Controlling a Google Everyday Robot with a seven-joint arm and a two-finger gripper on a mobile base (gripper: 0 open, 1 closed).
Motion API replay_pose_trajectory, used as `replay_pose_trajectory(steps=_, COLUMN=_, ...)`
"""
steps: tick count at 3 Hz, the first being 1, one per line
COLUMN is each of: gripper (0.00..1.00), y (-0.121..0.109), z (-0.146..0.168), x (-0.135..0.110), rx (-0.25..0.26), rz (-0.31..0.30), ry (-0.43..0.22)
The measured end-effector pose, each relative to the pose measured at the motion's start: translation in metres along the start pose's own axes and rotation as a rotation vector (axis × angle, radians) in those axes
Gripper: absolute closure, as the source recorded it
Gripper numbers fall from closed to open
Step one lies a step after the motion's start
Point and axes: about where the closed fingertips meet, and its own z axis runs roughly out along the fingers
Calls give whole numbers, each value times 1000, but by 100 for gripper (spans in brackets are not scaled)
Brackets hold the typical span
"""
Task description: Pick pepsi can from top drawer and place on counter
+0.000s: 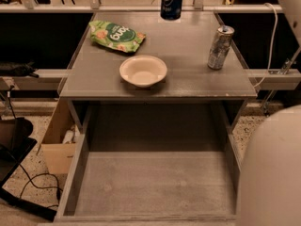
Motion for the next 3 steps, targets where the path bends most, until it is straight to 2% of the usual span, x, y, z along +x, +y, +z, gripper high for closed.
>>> replay_pose_trajectory(steps=1, gripper=100, y=-20, z=40, x=3, rx=95, rz=25, ry=23)
replay_pose_trajectory(steps=2, gripper=100, y=-40, z=68, x=28, rx=171, rz=33, ry=32)
replay_pose_trajectory(steps=3, gripper=100, y=-55, z=84, x=59, rx=222, rz=34, ry=36)
